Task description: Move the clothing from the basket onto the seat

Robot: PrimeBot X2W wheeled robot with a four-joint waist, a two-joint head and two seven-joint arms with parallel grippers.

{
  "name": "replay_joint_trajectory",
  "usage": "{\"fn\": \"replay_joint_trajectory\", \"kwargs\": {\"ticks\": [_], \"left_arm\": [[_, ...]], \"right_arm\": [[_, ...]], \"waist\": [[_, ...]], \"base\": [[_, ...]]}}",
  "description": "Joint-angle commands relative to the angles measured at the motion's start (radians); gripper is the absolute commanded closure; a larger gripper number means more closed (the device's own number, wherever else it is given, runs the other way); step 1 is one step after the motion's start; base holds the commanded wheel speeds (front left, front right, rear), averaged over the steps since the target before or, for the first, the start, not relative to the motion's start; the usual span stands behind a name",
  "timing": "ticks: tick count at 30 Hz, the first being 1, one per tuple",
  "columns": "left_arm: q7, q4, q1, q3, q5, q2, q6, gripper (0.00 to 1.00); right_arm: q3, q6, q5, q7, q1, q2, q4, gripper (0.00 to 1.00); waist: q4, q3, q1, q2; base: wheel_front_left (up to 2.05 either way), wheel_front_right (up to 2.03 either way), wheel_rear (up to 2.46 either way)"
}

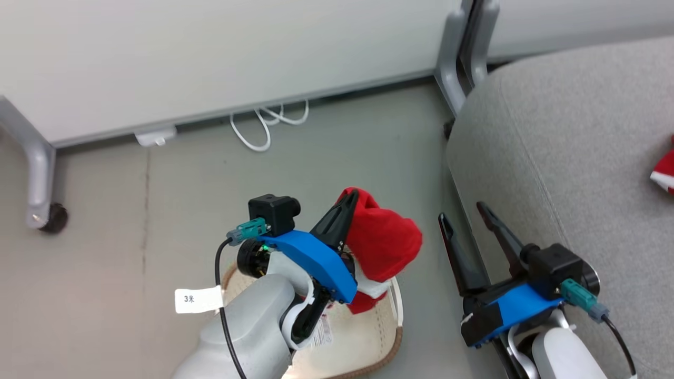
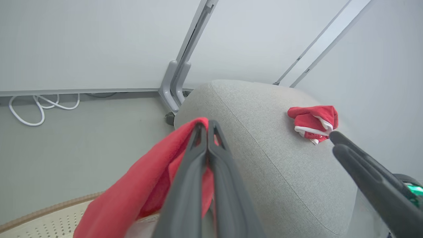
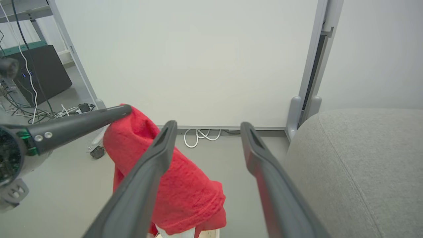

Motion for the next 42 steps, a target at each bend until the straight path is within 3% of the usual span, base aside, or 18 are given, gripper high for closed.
{"fn": "replay_joint_trajectory", "kwargs": {"ticks": [1,17,32,42], "left_arm": [[-0.005,-0.016,-0.005,-0.004,0.011,0.003,-0.008,1.0],[-0.005,-0.154,-0.089,0.002,0.061,-0.001,-0.008,1.0],[-0.005,-0.135,-0.084,-0.013,0.064,-0.003,-0.008,1.0],[-0.005,-0.121,-0.086,-0.025,0.064,-0.004,-0.008,1.0]], "right_arm": [[0.0,0.0,0.004,0.004,0.025,0.0,0.002,0.0],[0.02,0.0,0.029,0.043,0.106,0.0,-0.014,0.0],[0.05,0.0,0.041,0.045,0.105,0.0,-0.005,0.0],[0.112,0.0,0.021,0.069,-0.005,-0.011,0.007,0.0]], "waist": [[0.033,-0.07,0.0003,-0.0001],[0.076,-0.192,0.0003,-0.0001],[0.075,-0.203,0.0003,-0.0001],[0.067,-0.193,0.0003,-0.0001]], "base": [[0.0,0.0,0.0],[0.0,0.0,0.0],[0.0,0.0,0.0],[0.0,0.0,0.0]]}}
